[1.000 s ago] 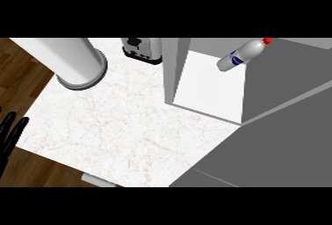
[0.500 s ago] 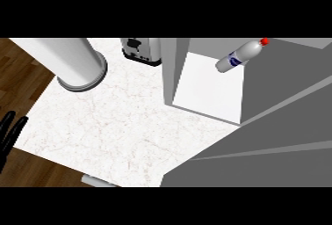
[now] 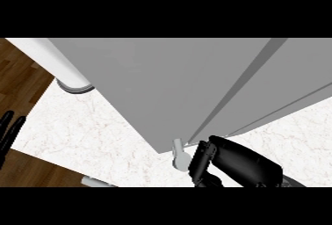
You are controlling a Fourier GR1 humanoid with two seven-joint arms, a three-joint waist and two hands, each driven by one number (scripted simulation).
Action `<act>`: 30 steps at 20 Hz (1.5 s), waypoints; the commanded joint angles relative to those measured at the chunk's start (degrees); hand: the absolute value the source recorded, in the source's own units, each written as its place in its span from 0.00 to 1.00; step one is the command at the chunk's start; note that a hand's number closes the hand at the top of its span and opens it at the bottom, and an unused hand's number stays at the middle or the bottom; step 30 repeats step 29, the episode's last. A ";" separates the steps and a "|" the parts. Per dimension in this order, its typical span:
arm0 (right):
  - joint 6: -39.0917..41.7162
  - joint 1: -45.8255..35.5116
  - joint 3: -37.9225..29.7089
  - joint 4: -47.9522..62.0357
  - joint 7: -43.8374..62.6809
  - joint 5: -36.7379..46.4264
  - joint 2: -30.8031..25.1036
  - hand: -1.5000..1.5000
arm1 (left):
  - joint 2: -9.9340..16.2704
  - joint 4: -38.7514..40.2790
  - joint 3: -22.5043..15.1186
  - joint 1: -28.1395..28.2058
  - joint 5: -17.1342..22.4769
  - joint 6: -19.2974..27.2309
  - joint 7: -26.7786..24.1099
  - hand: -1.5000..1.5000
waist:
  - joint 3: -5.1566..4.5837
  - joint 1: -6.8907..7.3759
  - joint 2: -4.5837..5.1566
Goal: Pick up the bottled water, place it into the cabinet and close the cabinet
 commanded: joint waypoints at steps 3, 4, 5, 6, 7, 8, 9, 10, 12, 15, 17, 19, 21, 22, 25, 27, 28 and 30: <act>-7.06 -15.36 -2.28 15.06 6.65 1.18 9.80 1.00 | -0.30 1.18 1.00 -0.05 0.70 -0.38 -0.41 0.00 | 0.36 -0.94 -0.39; -7.27 -17.83 -3.53 18.56 6.77 1.65 10.28 1.00 | 0.24 1.49 0.90 0.65 0.67 -1.48 -0.13 0.00 | 0.46 -1.11 -0.33; -8.84 -20.52 -3.75 21.24 7.40 2.84 12.08 1.00 | -0.81 1.95 0.38 0.73 0.66 -0.56 -0.25 0.00 | 0.50 -2.21 -0.50; -11.03 -22.83 -6.10 23.10 6.79 4.25 13.03 1.00 | -0.44 2.40 1.22 0.87 0.84 -1.16 -0.61 0.00 | 0.53 -2.27 -0.59; -13.15 -25.26 -6.34 25.22 6.28 5.32 13.15 1.00 | -1.05 2.76 1.07 0.72 0.45 -0.73 -0.97 0.00 | 0.56 -2.89 -0.70; -13.70 -27.64 -8.20 28.09 5.41 6.46 13.20 1.00 | -0.24 2.38 1.60 0.91 0.33 -0.80 -0.70 0.00 | 0.69 -3.04 -0.67; -16.60 -29.55 -9.03 29.58 4.71 7.65 13.24 1.00 | -0.32 2.64 2.01 1.01 1.29 -1.04 -0.65 0.00 | 0.67 -2.91 -0.71; -18.48 -31.10 -9.32 32.43 3.93 7.79 13.28 1.00 | -0.24 2.83 1.81 1.27 0.62 -1.65 -0.86 0.00 | 0.69 -3.00 -0.64; -21.66 -35.05 -11.55 36.80 3.06 8.59 13.34 1.00 | -0.67 2.78 1.79 1.49 1.49 -1.54 -0.63 0.00 | 0.73 -3.41 -0.58; -25.88 -38.37 -13.03 42.67 0.21 8.49 13.40 1.00 | -0.83 3.84 2.88 1.24 0.93 -1.85 -1.68 0.00 | 0.80 -4.48 -0.50; -27.39 -40.39 -13.33 45.23 -0.68 8.53 13.43 1.00 | -1.73 4.49 2.61 2.41 1.02 -2.36 -2.24 0.00 | 0.77 -4.53 -0.54; -30.24 -42.48 -13.79 46.33 -0.12 7.36 13.43 1.00 | -1.17 3.87 2.22 2.65 0.34 -3.69 -2.11 0.00 | 0.76 -4.26 -0.66; -31.82 -41.18 -14.68 48.22 -2.49 6.22 13.43 1.00 | -0.63 4.07 3.37 2.65 1.74 -3.73 -1.67 0.00 | 0.91 -5.50 -0.50; -34.00 -40.95 -14.83 48.08 -3.38 5.78 13.43 0.00 | -1.07 4.11 3.53 3.40 1.62 -3.54 -2.20 0.00 | 0.92 -4.86 -0.53; -36.73 -42.05 -15.44 49.09 -3.20 2.48 13.43 0.00 | -1.20 4.83 4.27 2.60 1.67 -3.69 -2.64 0.00 | 0.88 -5.58 -0.33; -37.44 -42.77 -14.59 50.92 -4.20 2.51 13.43 0.00 | -1.38 4.04 3.74 3.66 1.48 -3.16 -2.22 0.00 | 0.95 -5.67 -0.47; -37.63 -43.36 -14.32 51.39 -4.02 1.02 13.43 0.00 | -1.31 5.08 3.98 2.71 1.57 -3.57 -2.21 0.00 | 0.88 -6.07 -0.21; -38.67 -44.10 -14.15 51.66 -4.24 1.51 13.43 0.00 | -1.58 4.23 3.61 3.73 1.04 -3.89 -2.59 0.00 | 0.87 -5.43 -0.47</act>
